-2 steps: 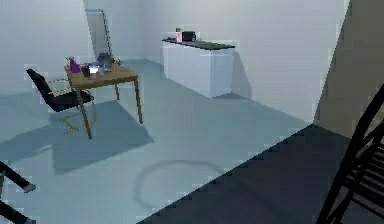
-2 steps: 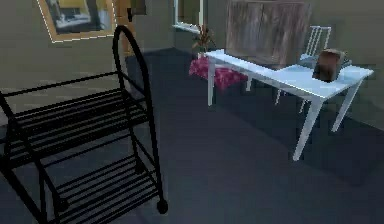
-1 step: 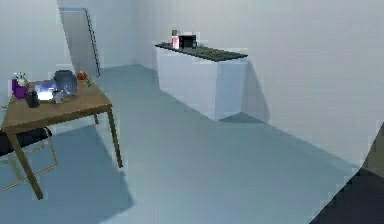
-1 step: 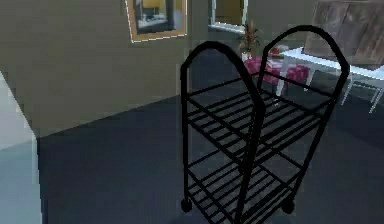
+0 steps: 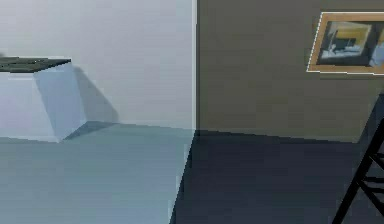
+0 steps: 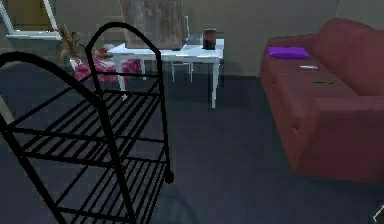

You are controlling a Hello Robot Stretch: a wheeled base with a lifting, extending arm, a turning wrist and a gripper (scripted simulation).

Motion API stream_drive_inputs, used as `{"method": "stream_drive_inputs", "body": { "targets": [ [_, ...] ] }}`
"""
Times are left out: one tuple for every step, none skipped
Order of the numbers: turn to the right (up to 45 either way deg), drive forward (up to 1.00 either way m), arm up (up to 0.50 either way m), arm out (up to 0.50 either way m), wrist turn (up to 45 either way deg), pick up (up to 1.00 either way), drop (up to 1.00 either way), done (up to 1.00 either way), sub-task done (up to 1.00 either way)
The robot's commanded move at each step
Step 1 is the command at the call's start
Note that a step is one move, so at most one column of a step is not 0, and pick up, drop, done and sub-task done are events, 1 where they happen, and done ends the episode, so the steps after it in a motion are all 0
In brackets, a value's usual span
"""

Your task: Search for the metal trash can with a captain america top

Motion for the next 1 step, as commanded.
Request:
{"method": "stream_drive_inputs", "body": {
  "targets": [
    [6.0,0.0,0.0,0.0,0.0,0.0,0.0,0.0,0.0]
  ]
}}
